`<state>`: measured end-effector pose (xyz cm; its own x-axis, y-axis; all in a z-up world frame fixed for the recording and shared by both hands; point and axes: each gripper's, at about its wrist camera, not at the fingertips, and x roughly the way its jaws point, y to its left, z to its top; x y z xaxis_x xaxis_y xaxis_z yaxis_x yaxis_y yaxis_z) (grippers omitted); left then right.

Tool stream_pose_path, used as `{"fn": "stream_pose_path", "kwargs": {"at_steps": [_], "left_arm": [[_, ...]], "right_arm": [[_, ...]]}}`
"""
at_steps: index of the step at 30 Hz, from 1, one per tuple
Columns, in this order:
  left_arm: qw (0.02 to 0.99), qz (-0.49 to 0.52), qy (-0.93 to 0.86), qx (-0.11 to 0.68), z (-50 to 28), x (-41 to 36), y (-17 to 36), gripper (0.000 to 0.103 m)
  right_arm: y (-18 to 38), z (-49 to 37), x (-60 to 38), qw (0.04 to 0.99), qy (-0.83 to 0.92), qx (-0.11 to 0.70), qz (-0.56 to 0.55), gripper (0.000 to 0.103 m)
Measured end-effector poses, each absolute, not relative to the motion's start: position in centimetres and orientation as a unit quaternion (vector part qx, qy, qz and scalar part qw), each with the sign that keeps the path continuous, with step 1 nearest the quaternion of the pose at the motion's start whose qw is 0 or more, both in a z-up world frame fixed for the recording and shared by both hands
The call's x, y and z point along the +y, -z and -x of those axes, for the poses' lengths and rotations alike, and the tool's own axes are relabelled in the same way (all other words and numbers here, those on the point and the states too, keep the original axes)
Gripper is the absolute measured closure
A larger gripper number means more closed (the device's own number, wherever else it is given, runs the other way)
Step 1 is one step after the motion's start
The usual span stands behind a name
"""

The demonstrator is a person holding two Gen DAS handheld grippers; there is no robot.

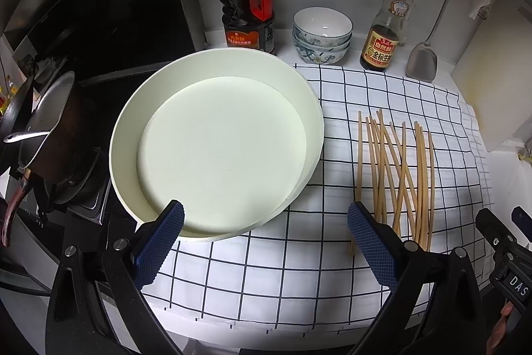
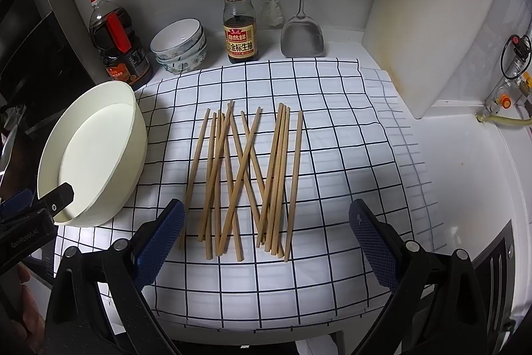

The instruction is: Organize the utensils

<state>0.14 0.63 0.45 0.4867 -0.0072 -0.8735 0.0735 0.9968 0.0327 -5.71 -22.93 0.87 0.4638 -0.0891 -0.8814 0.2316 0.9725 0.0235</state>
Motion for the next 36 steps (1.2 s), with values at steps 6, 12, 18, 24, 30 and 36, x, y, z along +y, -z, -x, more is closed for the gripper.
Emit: {"fn": "stream_pose_path", "kwargs": {"at_steps": [6,12,18,24,30,36], "left_arm": [[0.862,-0.032,0.023,0.506,-0.12,0.52,-0.36,0.006],[0.861,-0.032,0.023,0.507,-0.09,0.58,-0.40,0.006],[0.861,-0.032,0.022,0.507,0.14,0.41,0.11,0.006],[0.861,-0.031,0.022,0.507,0.10,0.40,0.11,0.006],[0.861,-0.031,0.021,0.507,0.28,0.43,0.27,0.006],[0.862,-0.030,0.021,0.506,0.37,0.53,0.26,0.006]], "right_arm": [[-0.90,5.86,-22.94,0.853,0.093,0.509,-0.070,0.009],[-0.92,5.98,-22.95,0.853,0.093,0.509,-0.070,0.009],[-0.82,5.77,-22.83,0.853,0.093,0.509,-0.071,0.009],[-1.10,5.94,-22.69,0.853,0.092,0.509,-0.072,0.009],[-1.09,5.93,-22.68,0.853,0.092,0.509,-0.072,0.009],[-1.08,5.91,-22.64,0.853,0.092,0.509,-0.073,0.009]]}}
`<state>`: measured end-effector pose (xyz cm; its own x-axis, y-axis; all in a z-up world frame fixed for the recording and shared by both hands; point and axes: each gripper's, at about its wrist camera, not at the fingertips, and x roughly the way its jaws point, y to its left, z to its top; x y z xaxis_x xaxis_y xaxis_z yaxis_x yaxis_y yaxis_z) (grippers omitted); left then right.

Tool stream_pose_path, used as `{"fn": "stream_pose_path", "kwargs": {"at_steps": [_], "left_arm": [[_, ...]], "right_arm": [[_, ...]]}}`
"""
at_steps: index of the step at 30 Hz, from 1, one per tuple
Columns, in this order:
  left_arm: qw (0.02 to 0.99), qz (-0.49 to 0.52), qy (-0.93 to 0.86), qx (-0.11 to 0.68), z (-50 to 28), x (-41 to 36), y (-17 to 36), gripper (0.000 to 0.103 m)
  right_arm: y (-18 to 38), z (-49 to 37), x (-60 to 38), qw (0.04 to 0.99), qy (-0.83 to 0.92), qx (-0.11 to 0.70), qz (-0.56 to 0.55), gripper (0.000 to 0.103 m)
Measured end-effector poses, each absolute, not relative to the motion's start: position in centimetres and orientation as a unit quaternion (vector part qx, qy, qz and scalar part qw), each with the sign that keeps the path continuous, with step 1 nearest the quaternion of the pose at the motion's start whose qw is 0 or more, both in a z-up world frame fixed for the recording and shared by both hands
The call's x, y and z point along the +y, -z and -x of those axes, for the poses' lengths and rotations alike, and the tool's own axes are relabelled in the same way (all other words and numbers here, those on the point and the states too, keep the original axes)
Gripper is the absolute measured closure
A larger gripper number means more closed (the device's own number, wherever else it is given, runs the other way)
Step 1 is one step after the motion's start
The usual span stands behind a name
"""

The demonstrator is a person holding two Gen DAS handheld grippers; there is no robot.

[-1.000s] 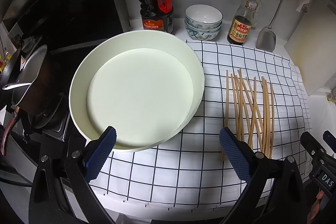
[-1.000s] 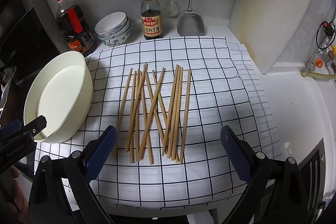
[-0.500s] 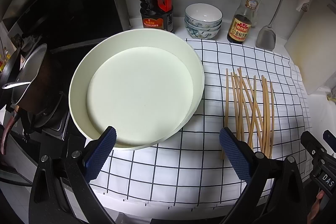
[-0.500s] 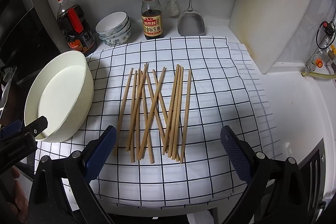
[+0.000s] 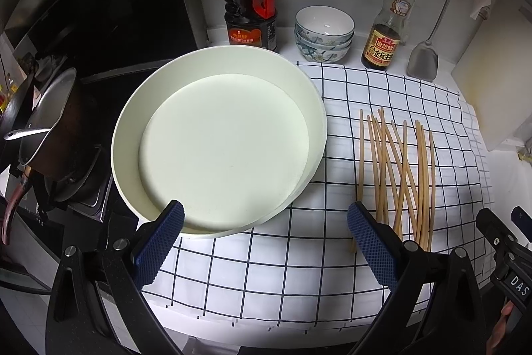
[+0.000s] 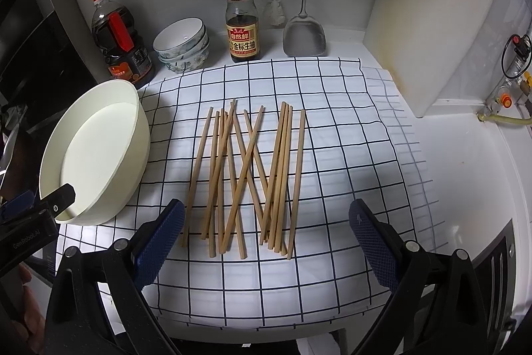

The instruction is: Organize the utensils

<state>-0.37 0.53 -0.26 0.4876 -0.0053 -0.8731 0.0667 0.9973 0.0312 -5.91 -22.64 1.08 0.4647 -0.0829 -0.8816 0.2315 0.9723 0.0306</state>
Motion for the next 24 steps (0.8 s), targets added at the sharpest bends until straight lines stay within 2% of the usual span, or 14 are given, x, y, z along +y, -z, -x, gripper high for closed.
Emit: {"fn": "stream_pose_path", "kwargs": {"at_steps": [24], "left_arm": [[0.861,-0.027,0.023,0.508,0.25,1.25,0.27,0.006]], "right_arm": [[-1.04,5.92,-22.13,0.852,0.089,0.510,-0.075,0.009]]}}
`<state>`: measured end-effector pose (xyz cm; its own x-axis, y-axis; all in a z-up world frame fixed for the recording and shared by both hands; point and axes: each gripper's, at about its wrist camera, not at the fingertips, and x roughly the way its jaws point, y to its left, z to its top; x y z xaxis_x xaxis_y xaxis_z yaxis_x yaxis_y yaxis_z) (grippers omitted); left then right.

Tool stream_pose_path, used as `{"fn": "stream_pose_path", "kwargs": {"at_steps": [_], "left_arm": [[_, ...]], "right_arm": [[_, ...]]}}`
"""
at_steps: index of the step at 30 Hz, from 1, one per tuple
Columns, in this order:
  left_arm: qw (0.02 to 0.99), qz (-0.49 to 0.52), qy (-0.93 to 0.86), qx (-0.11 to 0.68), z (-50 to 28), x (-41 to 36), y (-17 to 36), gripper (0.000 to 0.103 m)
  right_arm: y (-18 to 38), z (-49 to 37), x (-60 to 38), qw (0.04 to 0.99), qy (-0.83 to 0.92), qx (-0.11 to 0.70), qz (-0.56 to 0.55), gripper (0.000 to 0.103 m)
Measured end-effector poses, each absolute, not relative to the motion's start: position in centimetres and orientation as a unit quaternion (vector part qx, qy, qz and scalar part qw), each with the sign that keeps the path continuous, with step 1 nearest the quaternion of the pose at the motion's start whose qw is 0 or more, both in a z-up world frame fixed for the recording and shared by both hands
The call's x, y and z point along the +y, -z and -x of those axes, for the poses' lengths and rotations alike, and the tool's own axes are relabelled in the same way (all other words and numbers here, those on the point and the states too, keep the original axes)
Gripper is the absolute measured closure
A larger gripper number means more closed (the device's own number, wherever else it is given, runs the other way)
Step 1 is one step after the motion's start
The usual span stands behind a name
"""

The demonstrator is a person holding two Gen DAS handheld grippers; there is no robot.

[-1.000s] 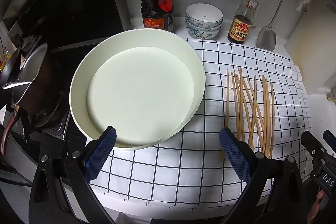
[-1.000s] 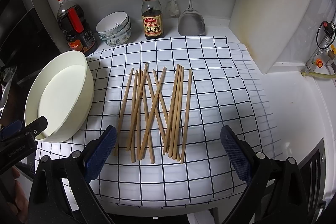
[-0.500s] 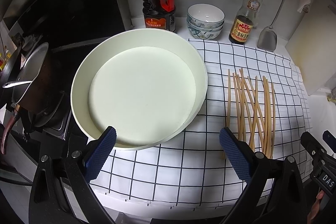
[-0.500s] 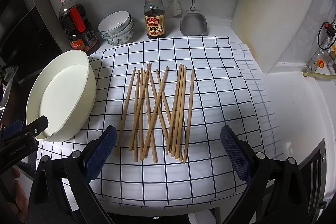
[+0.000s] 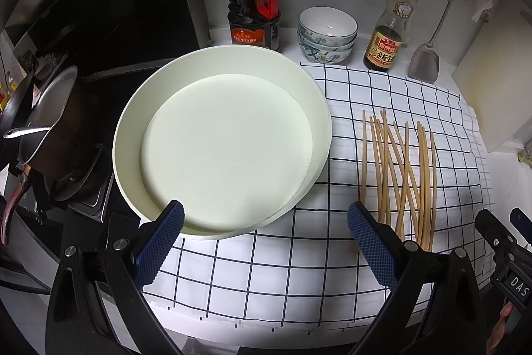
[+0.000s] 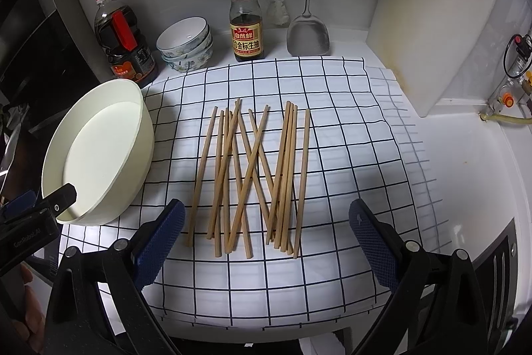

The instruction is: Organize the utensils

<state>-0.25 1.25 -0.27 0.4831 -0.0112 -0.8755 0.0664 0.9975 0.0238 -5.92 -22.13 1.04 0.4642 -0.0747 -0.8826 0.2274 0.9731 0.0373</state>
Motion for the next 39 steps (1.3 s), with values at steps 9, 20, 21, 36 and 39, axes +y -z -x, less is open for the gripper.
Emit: {"fn": "stream_pose_path", "kwargs": {"at_steps": [9,20,21,36,39], "left_arm": [[0.855,-0.037,0.061,0.515,0.2,0.2,1.2,0.006],[0.850,-0.050,0.125,0.510,0.3,-4.8,4.5,0.006],[0.852,-0.047,0.124,0.506,0.2,-5.3,4.8,0.006],[0.891,-0.048,0.044,0.449,-1.3,-8.6,9.8,0.006],[0.894,-0.059,0.049,0.442,-1.6,-9.3,11.0,0.006]], "right_arm": [[-0.2,7.2,-23.0,0.847,0.107,0.511,-0.098,0.009],[3.1,9.4,-27.0,0.845,0.120,0.510,-0.104,0.009],[3.5,9.4,-27.4,0.847,0.118,0.508,-0.102,0.009],[9.8,5.6,-31.4,0.872,0.066,0.477,-0.086,0.009],[10.7,4.6,-31.6,0.871,0.083,0.477,-0.084,0.009]]}}
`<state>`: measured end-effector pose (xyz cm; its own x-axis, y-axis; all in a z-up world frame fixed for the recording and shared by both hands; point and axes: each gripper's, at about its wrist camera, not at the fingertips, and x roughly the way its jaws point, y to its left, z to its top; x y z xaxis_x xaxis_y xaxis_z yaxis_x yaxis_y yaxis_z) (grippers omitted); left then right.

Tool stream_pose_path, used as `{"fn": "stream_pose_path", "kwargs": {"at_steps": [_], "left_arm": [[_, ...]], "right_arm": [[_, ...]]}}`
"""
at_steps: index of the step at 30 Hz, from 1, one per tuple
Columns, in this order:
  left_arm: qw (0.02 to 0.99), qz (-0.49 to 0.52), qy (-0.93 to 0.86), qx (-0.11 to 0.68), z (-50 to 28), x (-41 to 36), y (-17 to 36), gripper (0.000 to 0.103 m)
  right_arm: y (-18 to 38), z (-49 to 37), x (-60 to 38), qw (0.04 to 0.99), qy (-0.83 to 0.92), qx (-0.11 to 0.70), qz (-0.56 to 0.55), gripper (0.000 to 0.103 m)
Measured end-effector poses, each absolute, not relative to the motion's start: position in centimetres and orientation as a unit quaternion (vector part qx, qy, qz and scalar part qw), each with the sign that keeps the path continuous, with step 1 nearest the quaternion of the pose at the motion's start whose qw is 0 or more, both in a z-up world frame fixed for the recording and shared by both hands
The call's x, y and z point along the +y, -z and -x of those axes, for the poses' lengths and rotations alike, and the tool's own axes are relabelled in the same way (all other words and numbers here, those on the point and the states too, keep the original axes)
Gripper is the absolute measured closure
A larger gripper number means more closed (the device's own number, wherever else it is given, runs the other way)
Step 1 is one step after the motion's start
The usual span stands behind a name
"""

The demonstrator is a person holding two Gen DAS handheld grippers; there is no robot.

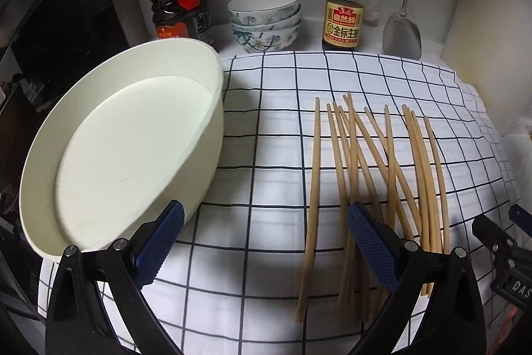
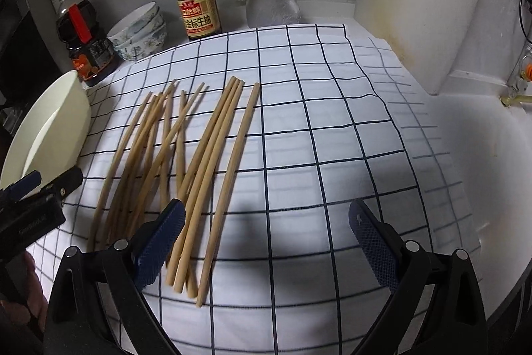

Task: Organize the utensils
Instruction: 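Lower the left tool onto one wooden chopstick and close while the right tool grasps another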

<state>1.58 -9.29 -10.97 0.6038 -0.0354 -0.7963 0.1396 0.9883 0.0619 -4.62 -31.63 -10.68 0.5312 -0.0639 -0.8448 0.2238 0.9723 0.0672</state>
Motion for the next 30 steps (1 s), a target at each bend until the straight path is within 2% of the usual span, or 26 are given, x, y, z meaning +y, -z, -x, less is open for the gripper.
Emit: {"fn": "stream_pose_path", "kwargs": {"at_steps": [10,22,26,30], "left_arm": [[0.890,-0.098,0.068,0.441,-2.7,-11.6,13.2,0.006],[0.878,-0.087,0.065,0.465,-3.2,-11.7,15.0,0.008],[0.872,-0.044,0.064,0.483,-3.7,-10.8,15.4,0.012],[0.874,-0.045,0.061,0.479,-3.5,-10.7,15.4,0.017]], "right_arm": [[13.4,1.9,-31.7,0.860,0.124,0.491,-0.068,0.009],[14.4,1.3,-31.1,0.860,0.129,0.493,-0.032,0.009],[14.4,1.5,-31.3,0.862,0.128,0.490,-0.032,0.010],[14.3,1.5,-31.3,0.863,0.125,0.488,-0.032,0.010]]}}
